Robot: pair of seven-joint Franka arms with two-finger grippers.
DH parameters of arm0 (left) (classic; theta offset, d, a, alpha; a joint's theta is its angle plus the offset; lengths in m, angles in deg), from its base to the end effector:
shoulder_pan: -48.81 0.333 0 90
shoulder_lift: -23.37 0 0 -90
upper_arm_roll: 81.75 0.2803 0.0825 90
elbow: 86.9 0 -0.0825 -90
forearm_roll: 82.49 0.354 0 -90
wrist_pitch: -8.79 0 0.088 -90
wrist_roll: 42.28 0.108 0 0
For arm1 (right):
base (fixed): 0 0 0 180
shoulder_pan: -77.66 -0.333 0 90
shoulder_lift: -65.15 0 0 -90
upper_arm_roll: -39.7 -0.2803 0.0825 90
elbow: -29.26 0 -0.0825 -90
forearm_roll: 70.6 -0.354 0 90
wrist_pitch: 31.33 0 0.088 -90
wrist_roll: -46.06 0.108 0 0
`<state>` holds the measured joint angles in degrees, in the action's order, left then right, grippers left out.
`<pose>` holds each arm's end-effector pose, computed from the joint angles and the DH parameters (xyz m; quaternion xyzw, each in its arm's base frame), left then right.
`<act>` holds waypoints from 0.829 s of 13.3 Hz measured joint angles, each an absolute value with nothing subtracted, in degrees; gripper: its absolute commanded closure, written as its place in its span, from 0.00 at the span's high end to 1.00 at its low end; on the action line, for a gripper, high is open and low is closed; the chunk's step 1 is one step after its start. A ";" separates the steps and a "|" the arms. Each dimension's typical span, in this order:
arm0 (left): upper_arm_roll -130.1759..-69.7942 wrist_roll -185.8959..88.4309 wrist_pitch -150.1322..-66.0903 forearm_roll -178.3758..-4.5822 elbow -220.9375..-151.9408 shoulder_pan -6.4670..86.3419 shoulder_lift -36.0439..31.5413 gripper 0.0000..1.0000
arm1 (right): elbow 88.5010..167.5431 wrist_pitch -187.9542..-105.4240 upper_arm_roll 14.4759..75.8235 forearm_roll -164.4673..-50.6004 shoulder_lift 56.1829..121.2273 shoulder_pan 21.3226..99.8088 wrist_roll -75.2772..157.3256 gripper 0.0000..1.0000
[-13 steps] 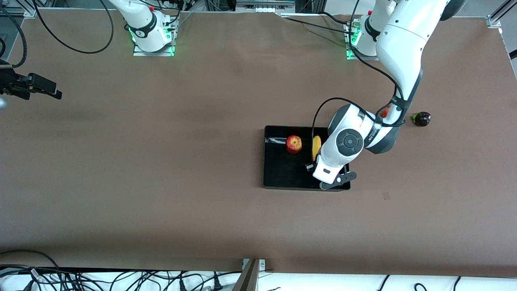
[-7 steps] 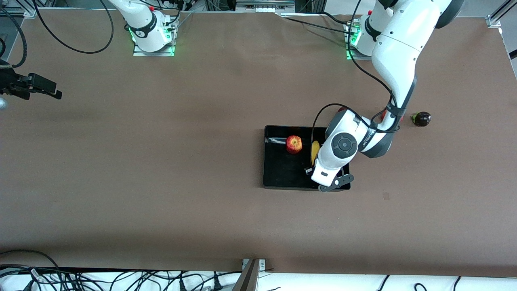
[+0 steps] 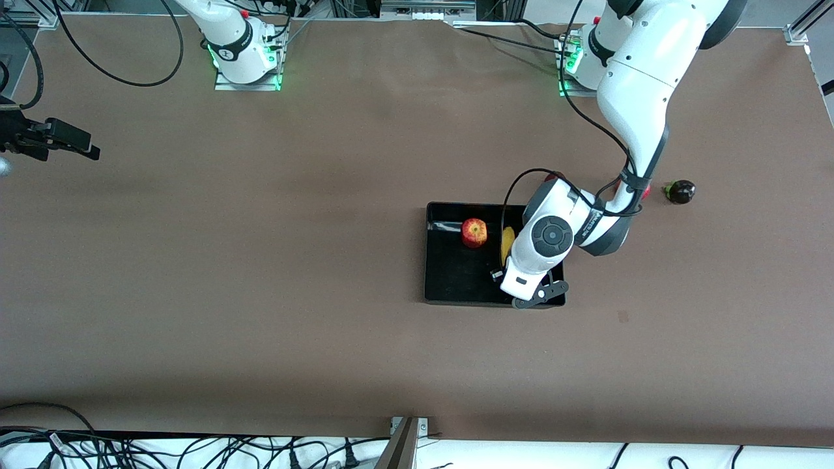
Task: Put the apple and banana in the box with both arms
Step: 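Carry the banana with the left gripper over the black box, then lower the banana into the box and open the left gripper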
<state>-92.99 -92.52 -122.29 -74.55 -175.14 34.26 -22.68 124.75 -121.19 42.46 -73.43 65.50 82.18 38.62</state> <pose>0.5970 -0.2668 0.1748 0.9807 0.1934 -0.0273 0.0037 0.5175 -0.0607 0.5424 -0.9983 -0.0002 0.0486 0.0310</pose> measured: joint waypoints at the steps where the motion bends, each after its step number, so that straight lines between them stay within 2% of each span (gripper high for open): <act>1: -92.99 -92.56 -122.35 -74.51 -175.09 34.26 -22.81 0.00 | 124.75 -121.19 42.46 -73.43 65.50 82.18 38.62 1.00; 6: -92.99 -92.65 -122.35 -73.25 -175.03 34.19 -22.88 0.00 | 124.75 -121.19 42.46 -73.43 65.50 82.18 38.62 1.00; 7: -92.99 -92.66 -122.35 -72.91 -175.03 34.18 -22.90 0.19 | 124.75 -121.19 42.46 -73.43 65.50 82.18 38.62 1.00; 8: -92.99 -92.66 -122.35 -72.74 -175.03 34.18 -22.91 0.78 | 124.75 -121.19 42.46 -73.43 65.50 82.18 38.62 1.00; 9: -92.99 -92.66 -122.35 -72.62 -175.03 34.18 -22.91 1.00 | 124.75 -121.19 42.46 -73.43 65.50 82.18 38.62 1.00; 11: -92.93 -92.65 -122.35 -72.46 -175.03 34.18 -23.06 1.00 | 124.75 -121.19 42.46 -73.43 65.50 82.18 38.63 1.00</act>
